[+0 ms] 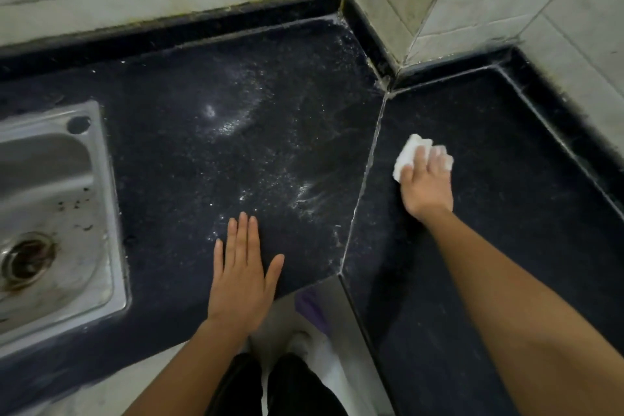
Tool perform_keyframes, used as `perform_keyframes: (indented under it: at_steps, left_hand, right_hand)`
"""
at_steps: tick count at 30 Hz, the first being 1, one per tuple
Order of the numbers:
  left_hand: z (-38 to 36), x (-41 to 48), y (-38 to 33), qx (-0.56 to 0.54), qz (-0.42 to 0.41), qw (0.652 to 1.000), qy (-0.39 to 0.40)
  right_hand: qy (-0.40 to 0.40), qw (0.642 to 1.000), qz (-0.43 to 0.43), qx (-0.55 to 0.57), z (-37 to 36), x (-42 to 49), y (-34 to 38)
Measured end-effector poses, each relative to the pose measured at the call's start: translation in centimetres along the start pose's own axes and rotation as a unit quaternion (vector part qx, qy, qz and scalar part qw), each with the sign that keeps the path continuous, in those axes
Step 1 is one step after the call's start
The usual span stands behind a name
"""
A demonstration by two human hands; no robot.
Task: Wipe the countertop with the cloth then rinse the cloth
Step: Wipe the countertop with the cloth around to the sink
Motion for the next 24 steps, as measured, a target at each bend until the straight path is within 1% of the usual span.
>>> perform_keyframes:
  at_steps: [2, 3, 4, 5, 7, 9, 10, 11, 13, 14, 15, 16, 17, 19, 21, 24]
  left_hand:
    - [0.8, -0.8, 2.7, -0.015, 0.040, 0.999, -0.009]
    - [1.2, -1.3, 4.2, -0.028, 0.063, 0.998, -0.013]
    - [1.6, -1.7, 5.7, -0.039, 0.087, 0.995, -0.013]
    - [2.0, -2.1, 7.1, -0.045, 0.111, 0.993, -0.011]
    - [2.5, -2.6, 9.4, -0.048, 0.154, 0.987, -0.007]
    - [2.6, -2.9, 11.2, -0.051, 0.189, 0.981, -0.001]
    - [2.5, -2.9, 11.7, -0.054, 0.200, 0.978, 0.007]
    - [2.4, -2.9, 12.0, -0.054, 0.206, 0.977, 0.017]
    - [2.1, -2.8, 12.2, -0.056, 0.206, 0.977, 0.029]
    - [2.1, -2.8, 12.2, -0.057, 0.206, 0.976, 0.030]
    - [2.0, -2.8, 12.2, -0.053, 0.207, 0.976, 0.031]
    - [2.0, -2.8, 12.2, -0.049, 0.209, 0.976, 0.032]
    - [2.0, -2.8, 12.3, -0.046, 0.211, 0.976, 0.033]
    - [1.9, -2.7, 12.3, -0.040, 0.214, 0.975, 0.034]
    - [1.8, -2.7, 12.4, -0.038, 0.215, 0.975, 0.037]
    - [1.8, -2.7, 12.4, -0.037, 0.217, 0.975, 0.040]
  right_hand:
    - [0.004, 0.995, -0.071, 0.064, -0.7, -0.5, 0.3]
    - [0.004, 0.994, -0.084, 0.074, -1.4, -0.9, 1.6]
    - [0.001, 0.995, -0.074, 0.071, -2.1, -1.5, 3.4]
    - [0.000, 0.997, -0.045, 0.055, -2.7, -2.3, 5.6]
    - [0.001, 0.999, 0.048, 0.003, -4.6, -4.3, 10.4]
    - [0.007, 0.984, 0.172, -0.046, -6.7, -7.3, 14.9]
    - [0.015, 0.970, 0.238, -0.052, -7.6, -9.1, 16.8]
    - [0.039, 0.951, 0.302, -0.054, -8.5, -10.8, 18.3]
    - [0.081, 0.906, 0.411, -0.065, -10.0, -13.7, 19.7]
    - [0.087, 0.891, 0.439, -0.074, -10.1, -14.0, 19.6]
    - [0.087, 0.887, 0.445, -0.082, -10.0, -13.7, 19.0]
    - [0.081, 0.893, 0.430, -0.103, -9.9, -12.5, 18.1]
    - [0.058, 0.907, 0.398, -0.123, -9.1, -11.2, 17.1]
    - [0.002, 0.946, 0.300, -0.127, -6.4, -8.1, 14.1]
    - [-0.020, 0.981, 0.186, -0.044, -3.2, -5.8, 9.4]
    - [-0.030, 0.997, 0.055, 0.041, -1.6, -5.4, 2.7]
Point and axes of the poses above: each hand's wrist, its own x-axis towards the middle knuckle, its own z-axis out of the back of the hand, y = z × x, the point moved 9 cm from there along x, towards the middle knuckle, and after that the axes turned 9 degrees about y, right-handed, at the moved point
